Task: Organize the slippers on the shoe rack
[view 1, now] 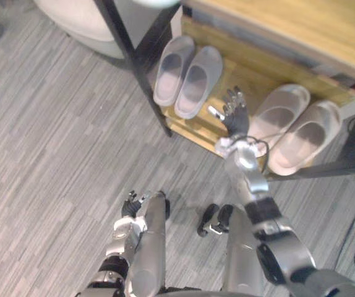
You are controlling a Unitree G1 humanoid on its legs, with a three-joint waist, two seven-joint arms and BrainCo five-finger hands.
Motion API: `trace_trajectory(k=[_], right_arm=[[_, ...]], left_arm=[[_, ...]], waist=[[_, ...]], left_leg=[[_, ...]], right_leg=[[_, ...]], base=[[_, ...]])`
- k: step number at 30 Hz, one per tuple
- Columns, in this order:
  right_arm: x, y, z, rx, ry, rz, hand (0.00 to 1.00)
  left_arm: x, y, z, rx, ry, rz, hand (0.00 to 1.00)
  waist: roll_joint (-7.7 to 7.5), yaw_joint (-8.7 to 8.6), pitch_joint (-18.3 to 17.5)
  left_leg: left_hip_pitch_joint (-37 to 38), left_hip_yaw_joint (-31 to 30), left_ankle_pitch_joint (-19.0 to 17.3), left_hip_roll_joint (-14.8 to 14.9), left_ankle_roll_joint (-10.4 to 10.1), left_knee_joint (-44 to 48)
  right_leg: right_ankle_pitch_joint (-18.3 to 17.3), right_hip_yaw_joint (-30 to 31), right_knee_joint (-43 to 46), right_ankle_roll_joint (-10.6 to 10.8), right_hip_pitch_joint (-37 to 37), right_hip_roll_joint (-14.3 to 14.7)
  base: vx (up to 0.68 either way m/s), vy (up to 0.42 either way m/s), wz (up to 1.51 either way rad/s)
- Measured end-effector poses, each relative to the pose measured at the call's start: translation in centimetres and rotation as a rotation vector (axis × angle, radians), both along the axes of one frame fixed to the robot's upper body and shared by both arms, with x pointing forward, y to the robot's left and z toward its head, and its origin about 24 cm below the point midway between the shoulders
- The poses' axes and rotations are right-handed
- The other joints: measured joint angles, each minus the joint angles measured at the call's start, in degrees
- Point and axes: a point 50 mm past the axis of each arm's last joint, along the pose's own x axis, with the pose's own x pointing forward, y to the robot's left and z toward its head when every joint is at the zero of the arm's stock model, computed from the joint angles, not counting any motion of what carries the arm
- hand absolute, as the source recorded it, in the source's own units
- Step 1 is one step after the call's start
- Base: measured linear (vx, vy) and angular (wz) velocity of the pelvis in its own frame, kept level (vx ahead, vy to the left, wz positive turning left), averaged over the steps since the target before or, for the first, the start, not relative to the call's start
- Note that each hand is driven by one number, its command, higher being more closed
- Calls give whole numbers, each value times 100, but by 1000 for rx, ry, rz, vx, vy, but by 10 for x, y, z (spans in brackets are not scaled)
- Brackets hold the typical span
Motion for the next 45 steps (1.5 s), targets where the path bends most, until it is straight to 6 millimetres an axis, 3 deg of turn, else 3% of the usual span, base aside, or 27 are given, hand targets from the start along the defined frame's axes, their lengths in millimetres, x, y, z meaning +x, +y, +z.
trace_trajectory(k=[4,11,13,19,20,22,24,25,26,29,32,35,39,41,45], right_arm=[[-47,-18,-55,-115,158,15,0],[-97,-52,-130,-192,476,-50,0],[-115,-73,-163,-199,645,-122,0],[-161,-99,-221,-208,982,-217,0],[-164,-99,-223,-212,997,-218,0],[-182,-101,-239,-220,1105,-226,0],[-191,-104,-244,-217,1149,-245,0],[-199,-106,-250,-195,1191,-281,0],[-201,-107,-250,-193,1197,-284,0],[-211,-108,-255,-164,1241,-319,0],[-217,-111,-257,-164,1261,-344,0],[-223,-115,-259,-159,1280,-381,0],[-226,-117,-259,-167,1285,-398,0],[-229,-119,-259,-181,1289,-413,0],[-233,-119,-260,-185,1299,-419,0]], left_arm=[[-30,-8,-20,43,99,-105,0],[-59,-17,-38,79,205,-232,0],[-60,-14,-38,106,208,-265,0],[-54,-11,-32,166,174,-345,0],[-53,-13,-31,170,166,-356,0],[-36,-31,-15,196,62,-461,0],[-31,-43,-12,218,37,-532,0],[-24,-63,-6,217,-8,-629,0],[-23,-66,-5,216,-16,-641,0],[-19,-106,23,179,-184,-813,0],[-19,-146,69,53,-421,-936,0],[-27,-172,112,-74,-620,-1015,0],[-30,-179,155,-157,-826,-1025,0],[-22,-174,188,-160,-978,-943,0],[-9,-164,222,-135,-1130,-831,0]], waist=[[-126,-125,-475],[-124,-365,-1068],[-63,-397,-1179],[126,-512,-1412],[133,-522,-1426],[157,-588,-1460],[190,-611,-1510],[235,-668,-1534],[237,-677,-1535],[249,-716,-1536],[284,-719,-1564],[346,-721,-1607],[384,-728,-1710],[422,-707,-1797],[427,-695,-1816]], left_leg=[[951,383,250,-21,95,-998],[2132,685,765,-172,252,-2509],[2496,785,964,-216,306,-3023],[2823,812,1189,-304,419,-3565],[2839,814,1195,-304,422,-3585],[3000,835,1256,-325,455,-3755],[3005,833,1305,-353,491,-3839],[3037,844,1356,-379,513,-3928],[3049,845,1362,-383,514,-3943],[3193,852,1388,-418,540,-4042],[3211,809,1431,-464,588,-4137],[3285,800,1449,-504,615,-4218],[3426,793,1452,-517,621,-4325],[3435,794,1451,-523,622,-4342],[3474,794,1452,-527,623,-4340]], right_leg=[[341,199,-873,157,711,94],[911,372,-2202,395,1624,222],[1142,427,-2665,449,1911,275],[1543,488,-3392,558,2272,353],[1565,488,-3434,561,2293,360],[1714,499,-3704,599,2491,384],[1779,498,-3829,613,2518,381],[1888,507,-3999,647,2577,388],[1898,507,-4021,648,2589,390],[2018,514,-4242,686,2777,398],[2112,482,-4406,715,2843,385],[2141,479,-4484,727,2916,366],[2187,469,-4664,743,3070,388],[2189,475,-4681,751,3084,376],[2200,480,-4669,762,3146,377]], base=[[129,104,-27],[127,107,-17],[79,109,-15],[35,92,-7],[21,72,-5],[-4,75,-7],[-11,61,-2],[-7,61,-2],[-3,56,-5],[-2,48,-2],[-4,41,6],[10,23,1],[38,23,-1],[40,10,0],[10,1,0]])
